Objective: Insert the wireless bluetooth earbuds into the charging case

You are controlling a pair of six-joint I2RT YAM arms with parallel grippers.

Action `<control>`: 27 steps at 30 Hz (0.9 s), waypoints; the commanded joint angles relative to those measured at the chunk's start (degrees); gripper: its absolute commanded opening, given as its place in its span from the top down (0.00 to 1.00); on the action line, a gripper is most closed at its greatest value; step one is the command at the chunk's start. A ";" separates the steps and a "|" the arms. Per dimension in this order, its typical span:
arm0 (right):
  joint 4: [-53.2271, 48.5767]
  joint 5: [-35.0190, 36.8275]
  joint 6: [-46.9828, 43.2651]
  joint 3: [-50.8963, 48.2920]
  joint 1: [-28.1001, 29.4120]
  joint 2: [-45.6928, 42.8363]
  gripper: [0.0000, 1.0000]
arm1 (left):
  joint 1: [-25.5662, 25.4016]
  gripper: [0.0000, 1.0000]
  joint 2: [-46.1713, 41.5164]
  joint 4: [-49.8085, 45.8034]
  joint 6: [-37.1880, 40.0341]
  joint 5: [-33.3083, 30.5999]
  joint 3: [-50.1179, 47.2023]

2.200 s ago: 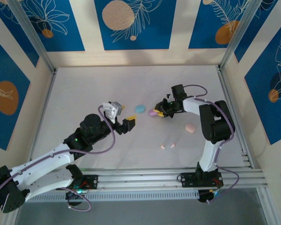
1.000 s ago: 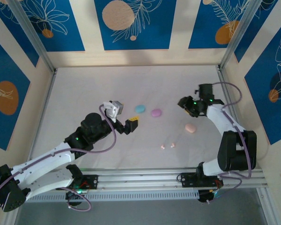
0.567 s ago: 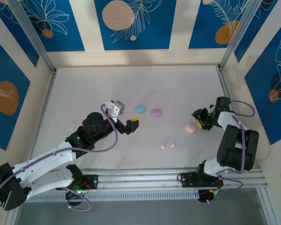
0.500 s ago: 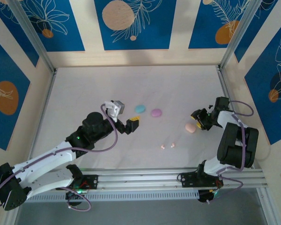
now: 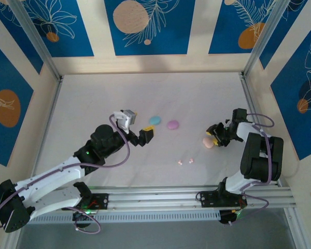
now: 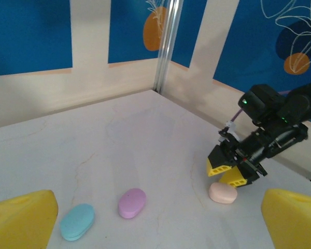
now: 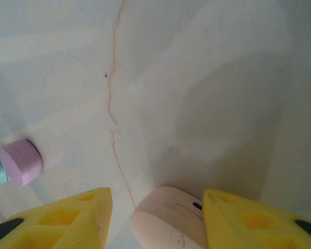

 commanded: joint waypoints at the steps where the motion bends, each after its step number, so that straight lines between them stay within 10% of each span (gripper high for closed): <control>1: -2.47 1.24 2.56 -1.68 2.76 -3.04 0.50 | -0.29 0.00 0.64 -3.64 -1.49 -4.14 2.11; 27: -10.65 23.51 3.83 0.52 21.48 -5.47 0.48 | -0.28 0.00 -0.84 -6.84 -5.14 -10.20 4.07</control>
